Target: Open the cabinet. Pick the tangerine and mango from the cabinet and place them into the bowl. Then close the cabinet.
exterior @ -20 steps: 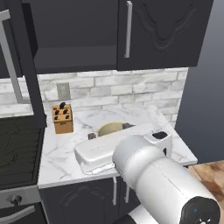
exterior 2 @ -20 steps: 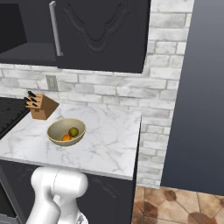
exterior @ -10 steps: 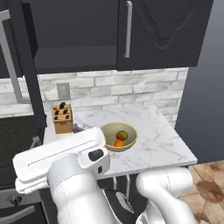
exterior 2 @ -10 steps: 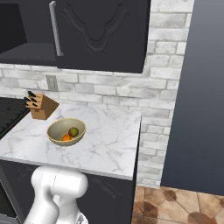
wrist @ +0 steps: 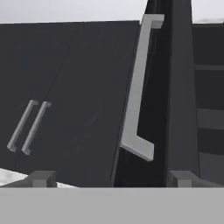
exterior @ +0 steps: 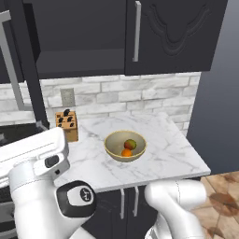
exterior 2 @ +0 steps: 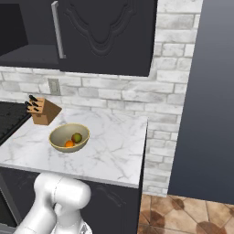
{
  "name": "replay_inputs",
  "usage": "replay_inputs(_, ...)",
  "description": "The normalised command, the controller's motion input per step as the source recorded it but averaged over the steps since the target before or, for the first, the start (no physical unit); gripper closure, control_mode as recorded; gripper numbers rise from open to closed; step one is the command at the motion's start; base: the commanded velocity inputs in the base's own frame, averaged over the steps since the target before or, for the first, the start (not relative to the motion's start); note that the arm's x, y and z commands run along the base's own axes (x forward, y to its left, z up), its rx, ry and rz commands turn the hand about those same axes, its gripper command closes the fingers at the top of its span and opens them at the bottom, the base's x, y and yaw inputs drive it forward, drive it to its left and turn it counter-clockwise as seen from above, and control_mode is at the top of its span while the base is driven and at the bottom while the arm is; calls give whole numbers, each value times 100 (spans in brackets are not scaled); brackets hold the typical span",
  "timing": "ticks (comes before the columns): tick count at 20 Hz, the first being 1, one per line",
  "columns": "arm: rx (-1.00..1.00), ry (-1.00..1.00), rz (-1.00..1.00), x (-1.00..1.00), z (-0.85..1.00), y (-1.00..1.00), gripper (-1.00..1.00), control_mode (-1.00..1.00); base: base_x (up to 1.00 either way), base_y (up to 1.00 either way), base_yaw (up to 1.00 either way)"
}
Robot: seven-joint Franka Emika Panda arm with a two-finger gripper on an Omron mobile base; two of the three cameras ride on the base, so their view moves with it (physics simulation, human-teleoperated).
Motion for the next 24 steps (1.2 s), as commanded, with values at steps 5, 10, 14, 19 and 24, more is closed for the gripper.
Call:
replay_inputs(5,-2,-5,-18,55,-6,43,-100,-100,0,0,0)
replay_inputs(10,0,-12,-44,23,-3,4,-100,-100,0,0,0)
replay_inputs(14,3,-23,-54,0,-1,-48,-100,-100,0,0,0)
replay_inputs(19,11,-23,-56,16,-14,-94,-100,-100,0,0,0)
replay_inputs(24,17,-12,-51,84,-16,-97,-100,-100,0,0,0)
